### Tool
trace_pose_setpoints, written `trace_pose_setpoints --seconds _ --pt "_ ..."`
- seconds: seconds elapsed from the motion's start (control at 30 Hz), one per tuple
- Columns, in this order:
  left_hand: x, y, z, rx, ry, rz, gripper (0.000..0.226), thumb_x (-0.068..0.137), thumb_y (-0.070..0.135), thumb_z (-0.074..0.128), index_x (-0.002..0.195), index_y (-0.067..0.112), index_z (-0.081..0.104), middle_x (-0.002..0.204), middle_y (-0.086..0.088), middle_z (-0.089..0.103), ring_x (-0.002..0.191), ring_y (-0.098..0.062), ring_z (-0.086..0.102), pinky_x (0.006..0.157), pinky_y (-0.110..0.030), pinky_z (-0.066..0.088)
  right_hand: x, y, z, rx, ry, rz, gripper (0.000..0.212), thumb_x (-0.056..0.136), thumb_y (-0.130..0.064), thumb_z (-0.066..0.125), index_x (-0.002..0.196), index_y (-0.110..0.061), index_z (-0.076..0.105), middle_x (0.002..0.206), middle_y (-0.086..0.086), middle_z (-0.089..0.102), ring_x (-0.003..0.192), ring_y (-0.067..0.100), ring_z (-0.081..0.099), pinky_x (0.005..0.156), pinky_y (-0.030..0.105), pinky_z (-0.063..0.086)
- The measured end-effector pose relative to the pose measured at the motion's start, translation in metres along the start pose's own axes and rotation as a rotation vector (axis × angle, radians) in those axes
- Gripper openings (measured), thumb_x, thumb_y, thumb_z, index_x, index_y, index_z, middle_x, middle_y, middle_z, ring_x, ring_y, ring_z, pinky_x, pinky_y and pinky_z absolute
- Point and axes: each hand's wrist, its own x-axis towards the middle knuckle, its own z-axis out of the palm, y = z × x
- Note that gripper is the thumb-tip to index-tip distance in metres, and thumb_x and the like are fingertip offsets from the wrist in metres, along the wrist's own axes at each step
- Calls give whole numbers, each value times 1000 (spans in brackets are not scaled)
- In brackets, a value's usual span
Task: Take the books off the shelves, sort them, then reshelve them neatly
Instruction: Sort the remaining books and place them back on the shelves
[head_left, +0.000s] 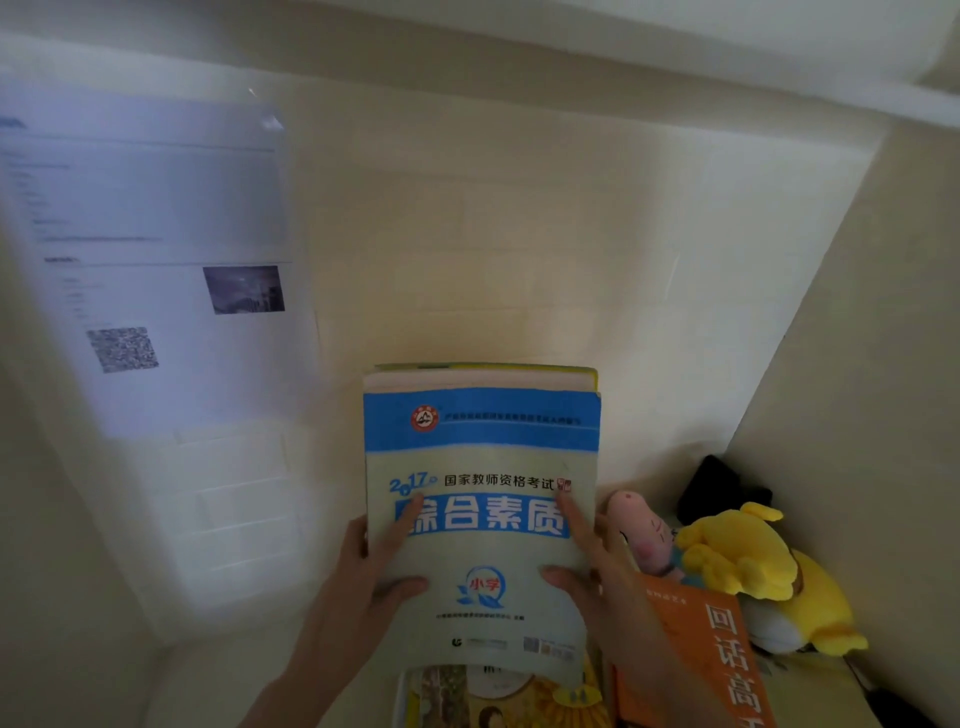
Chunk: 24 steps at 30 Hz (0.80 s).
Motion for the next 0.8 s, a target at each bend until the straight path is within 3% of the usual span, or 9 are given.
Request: trace_pose_setpoints --seconds 0.1,0.23,0.3,0.37,0.5,0.67,0.8 --pt "1 13 -13 -62 38 33 100 78 16 75 114 85 12 114 28 33 102 6 46 89 -27 51 -1 -14 -12 43 -11 -16 68 82 -31 64 124 -74 33 122 -21 38 117 8 50 84 30 57" --pt "-7 48 -46 -121 82 60 88 67 24 83 117 76 34 110 30 40 100 6 54 81 -32 56 -9 -51 -33 42 53 -96 79 82 -14 70 119 -74 36 106 -38 41 112 -7 48 80 21 56" --pt "-16 70 -67 -134 115 110 82 58 44 86 117 75 38 110 30 42 100 7 55 79 -26 57 -18 -74 -44 77 39 -78 75 77 -20 71 115 -76 39 108 -40 42 111 -1 53 77 26 58" --pt "-25 95 -90 -118 166 183 76 51 60 74 117 74 38 111 32 43 102 9 55 76 -17 55 -26 -102 -53 82 65 -126 71 71 -27 72 116 -73 42 110 -37 45 111 6 57 78 31 59" --pt "-43 146 -144 -40 288 360 74 54 60 65 123 69 39 113 31 46 100 9 56 73 -8 51 -40 -166 -70 142 140 -325 74 65 -17 75 114 -67 52 112 -29 56 104 5 63 75 23 57" --pt "-67 198 -216 91 491 541 76 54 57 67 125 66 41 115 34 45 95 11 56 72 -4 48 -43 -261 -81 158 166 -608 68 59 -53 83 119 -61 53 121 -24 60 102 4 65 71 22 58" --pt "-86 234 -281 65 600 645 79 50 52 69 123 67 42 117 33 49 100 11 56 79 -2 45 -34 -343 -80 186 164 -834 75 55 -17 75 108 -67 55 116 -30 62 94 1 68 66 20 58"
